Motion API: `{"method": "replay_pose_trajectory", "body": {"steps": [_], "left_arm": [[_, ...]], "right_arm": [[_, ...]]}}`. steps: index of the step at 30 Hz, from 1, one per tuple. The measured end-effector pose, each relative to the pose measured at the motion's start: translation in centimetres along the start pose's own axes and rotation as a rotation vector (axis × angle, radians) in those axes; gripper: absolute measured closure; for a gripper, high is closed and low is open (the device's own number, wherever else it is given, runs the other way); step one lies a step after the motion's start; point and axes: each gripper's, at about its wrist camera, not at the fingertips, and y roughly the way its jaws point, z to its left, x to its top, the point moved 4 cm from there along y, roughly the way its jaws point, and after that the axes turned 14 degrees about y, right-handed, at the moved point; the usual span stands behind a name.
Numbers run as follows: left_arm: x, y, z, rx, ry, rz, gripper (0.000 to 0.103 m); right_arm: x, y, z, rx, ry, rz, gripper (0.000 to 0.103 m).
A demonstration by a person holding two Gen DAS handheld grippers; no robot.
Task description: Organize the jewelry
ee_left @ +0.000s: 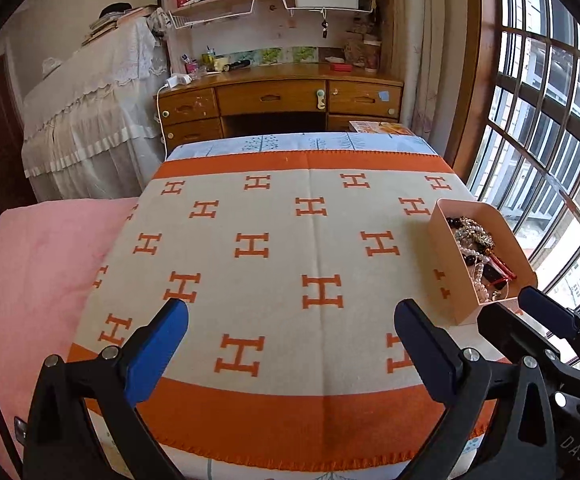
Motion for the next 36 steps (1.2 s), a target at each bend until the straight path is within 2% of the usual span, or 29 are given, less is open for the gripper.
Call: {"method": "replay_pose_trajectory", "body": {"steps": [11, 36], "left_arm": [[-1.1, -1.1, 0.5, -0.001, -0.025, -0.041, 0.001], [-1.9, -0.1, 2.2, 0.025, -0.04, -0.025, 0.001]], "right_arm": [[-1.1, -0.9, 0.6, -0.016, 0.0, -0.027, 0.036], [-1.6, 0.8, 1.9, -0.024, 0.003, -0.003, 0.036]]}}
